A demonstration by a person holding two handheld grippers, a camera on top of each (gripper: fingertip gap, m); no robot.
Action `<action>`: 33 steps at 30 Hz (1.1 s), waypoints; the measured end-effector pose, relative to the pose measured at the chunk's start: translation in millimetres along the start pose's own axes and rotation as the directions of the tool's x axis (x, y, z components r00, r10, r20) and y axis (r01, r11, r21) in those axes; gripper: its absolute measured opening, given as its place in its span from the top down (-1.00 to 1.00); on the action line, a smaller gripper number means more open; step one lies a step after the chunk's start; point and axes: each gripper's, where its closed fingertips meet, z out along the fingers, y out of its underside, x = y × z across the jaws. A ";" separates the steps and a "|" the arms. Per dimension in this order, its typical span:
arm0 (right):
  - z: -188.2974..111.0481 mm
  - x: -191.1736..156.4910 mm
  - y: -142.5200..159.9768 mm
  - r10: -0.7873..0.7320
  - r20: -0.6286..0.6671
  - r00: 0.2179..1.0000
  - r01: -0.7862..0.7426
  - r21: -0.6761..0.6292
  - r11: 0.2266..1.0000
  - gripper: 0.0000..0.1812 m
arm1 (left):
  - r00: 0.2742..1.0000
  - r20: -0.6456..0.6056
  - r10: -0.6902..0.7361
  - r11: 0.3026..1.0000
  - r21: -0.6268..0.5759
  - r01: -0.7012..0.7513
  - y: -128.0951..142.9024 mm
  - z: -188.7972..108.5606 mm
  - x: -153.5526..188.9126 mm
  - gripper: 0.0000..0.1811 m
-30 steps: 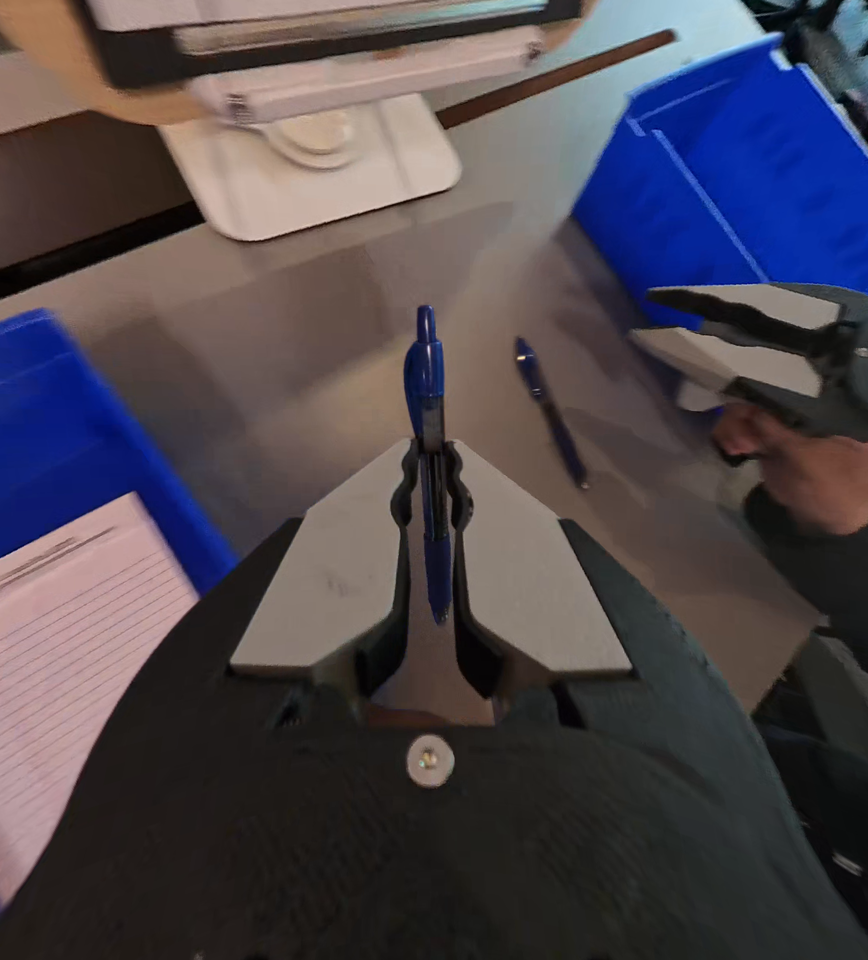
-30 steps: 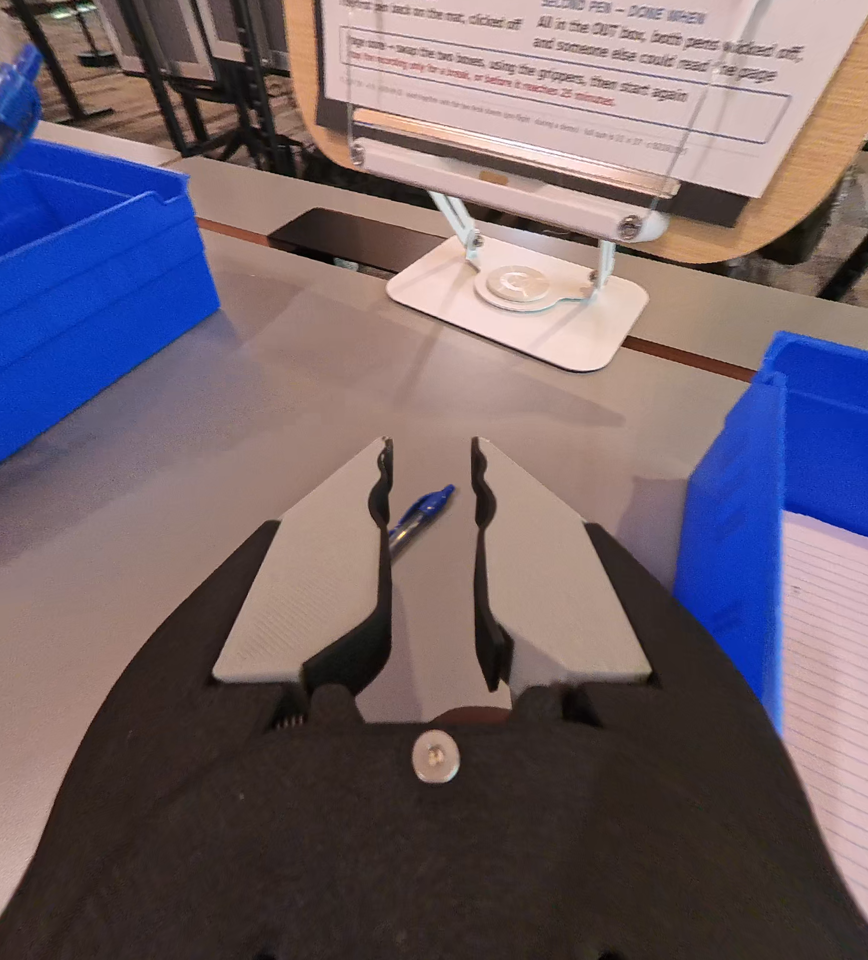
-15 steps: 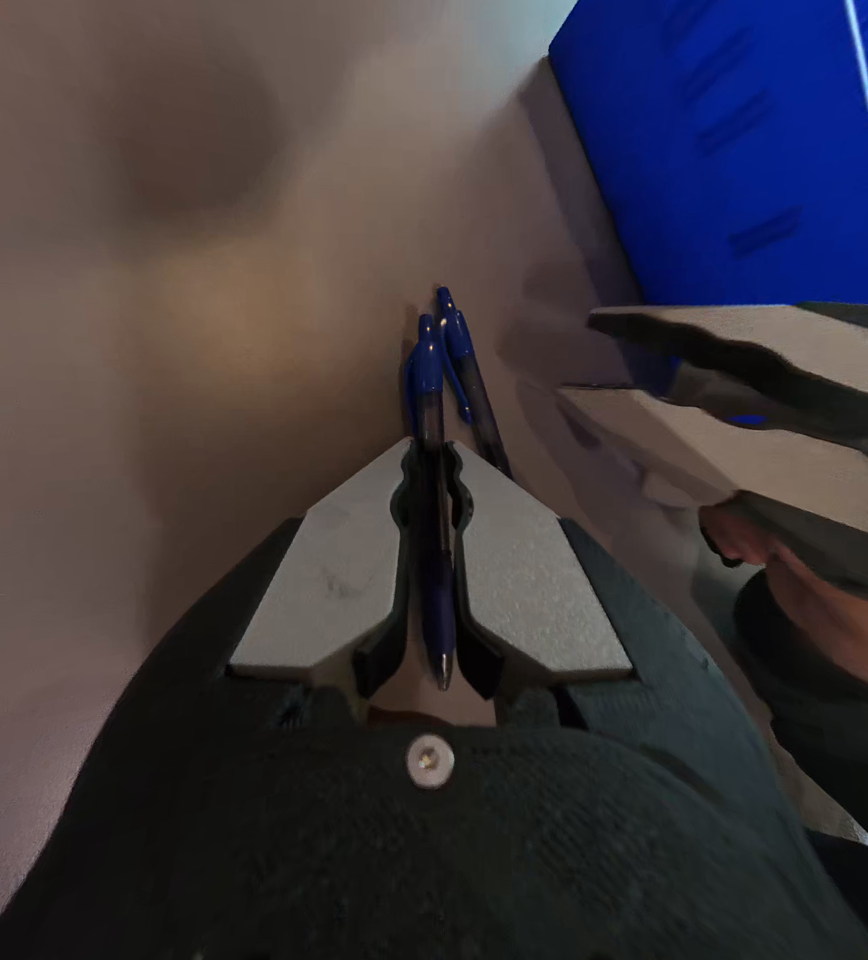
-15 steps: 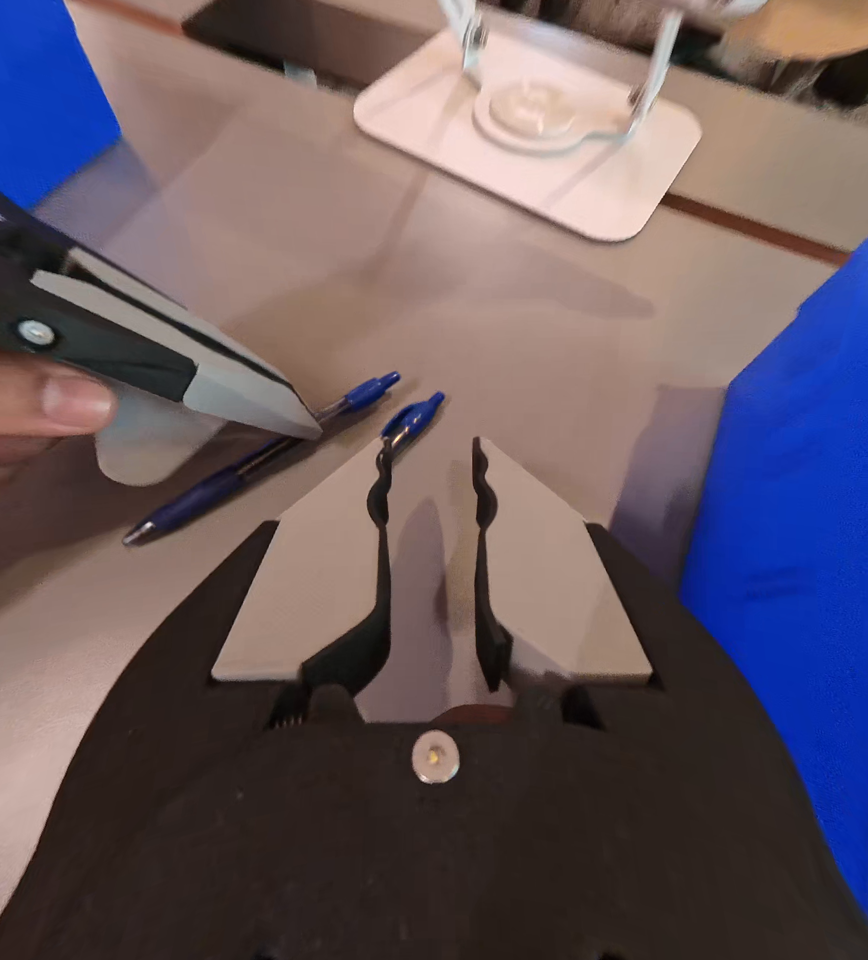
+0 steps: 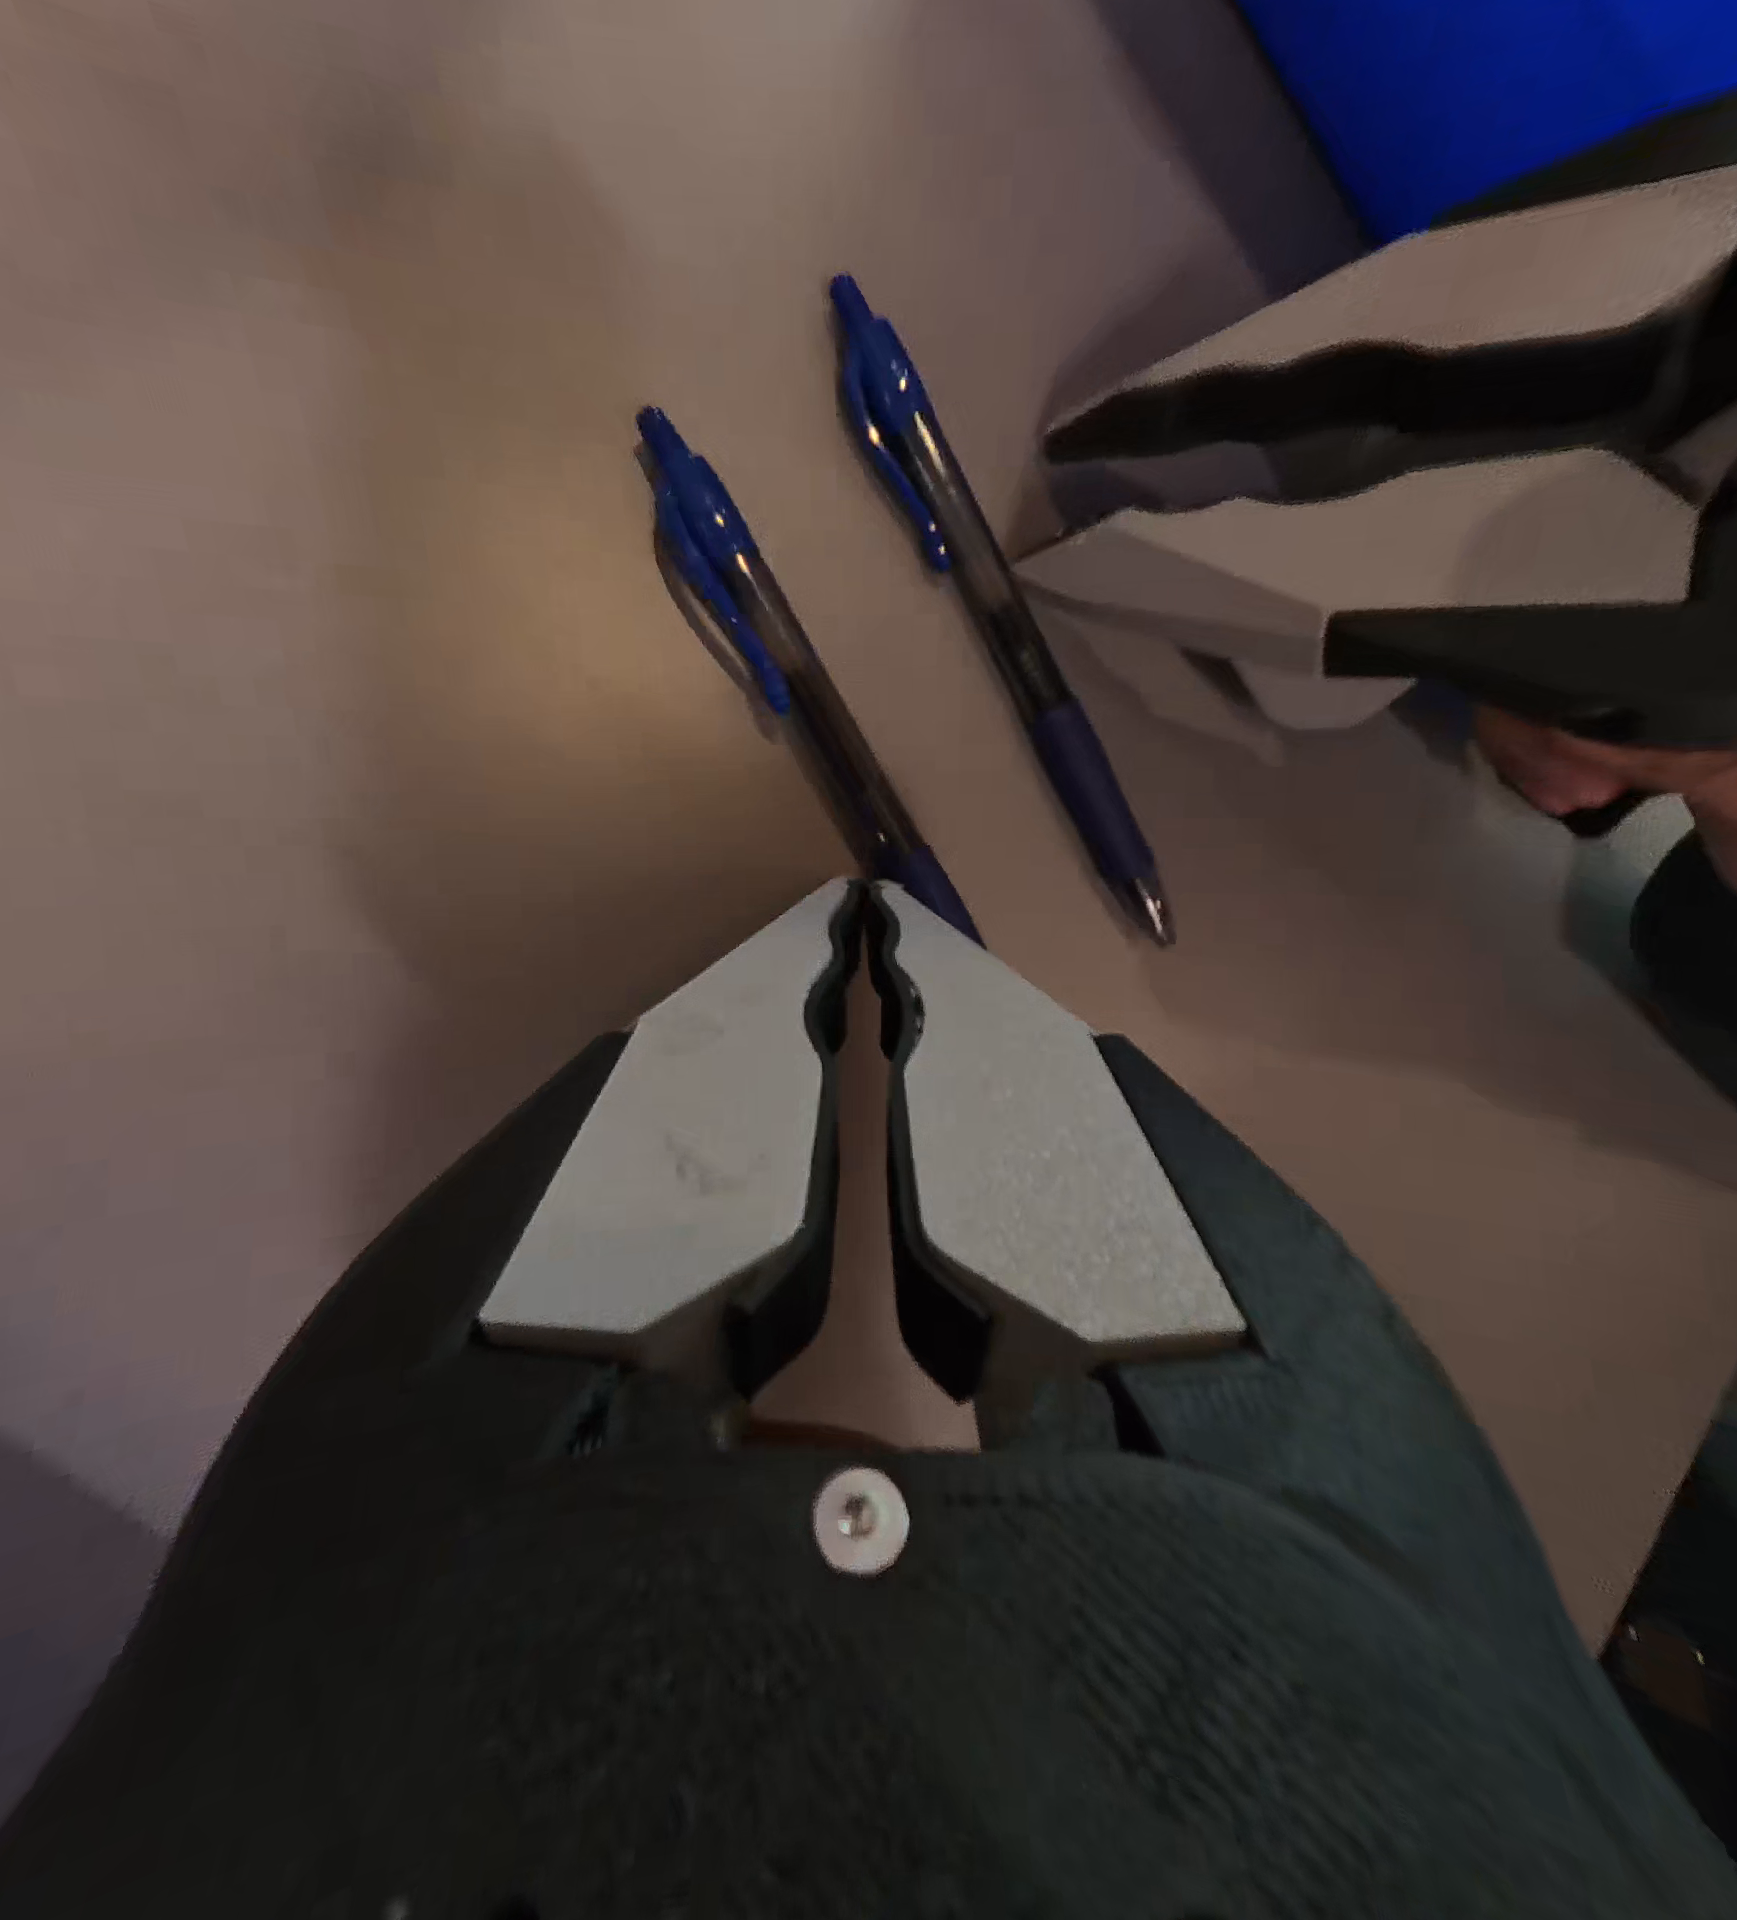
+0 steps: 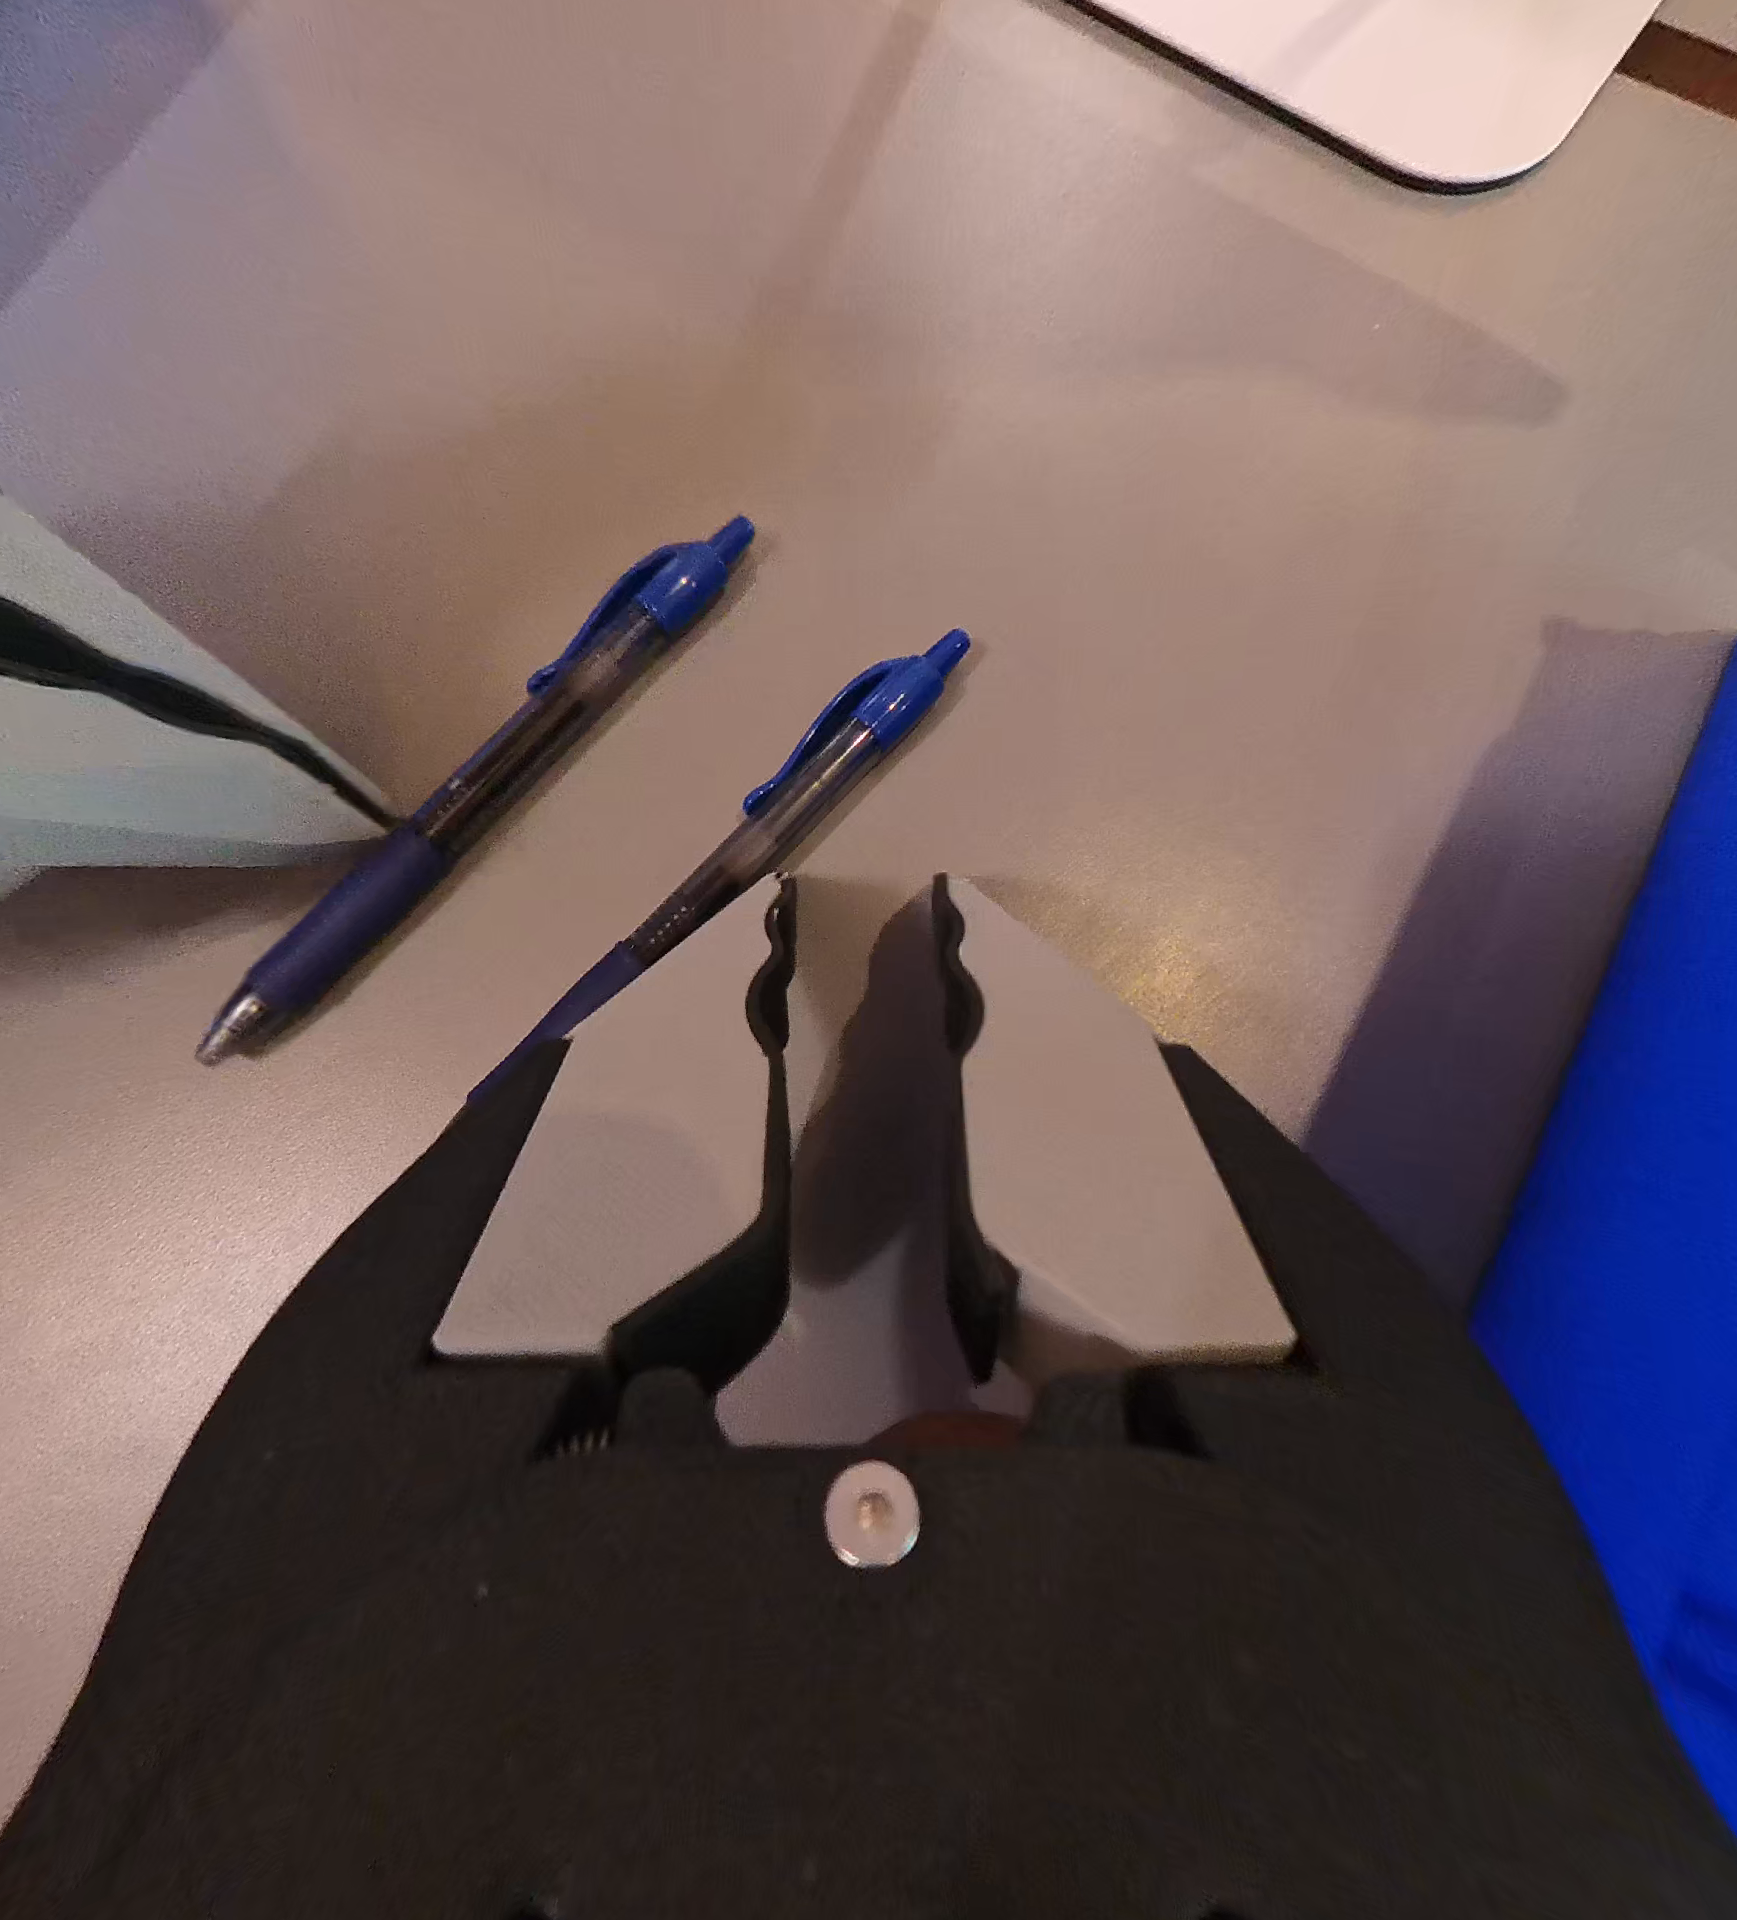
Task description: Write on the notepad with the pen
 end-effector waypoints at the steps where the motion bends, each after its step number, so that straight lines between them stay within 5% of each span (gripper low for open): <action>1: 0.4 0.0 -0.5 0.003 0.001 1.000 -0.003 0.003 1.000 0.76 | 1.000 0.006 0.002 1.000 0.014 -0.003 -5.4 4.0 0.7 1.00; 10: 1.6 14.8 -1.2 0.029 -0.058 0.998 -0.028 0.017 0.999 0.82 | 0.999 -0.034 0.039 0.998 0.044 -0.038 -42.4 42.5 32.8 1.00; 25: -11.1 19.9 -17.8 0.054 -0.073 0.996 -0.046 0.107 0.993 0.76 | 0.999 -0.047 -0.013 0.997 0.073 0.016 -30.2 28.6 23.5 1.00; 33: -15.8 15.7 -24.0 0.029 -0.081 0.996 -0.017 0.139 0.990 0.75 | 0.998 -0.027 -0.051 0.985 0.163 0.055 -50.7 41.8 23.7 1.00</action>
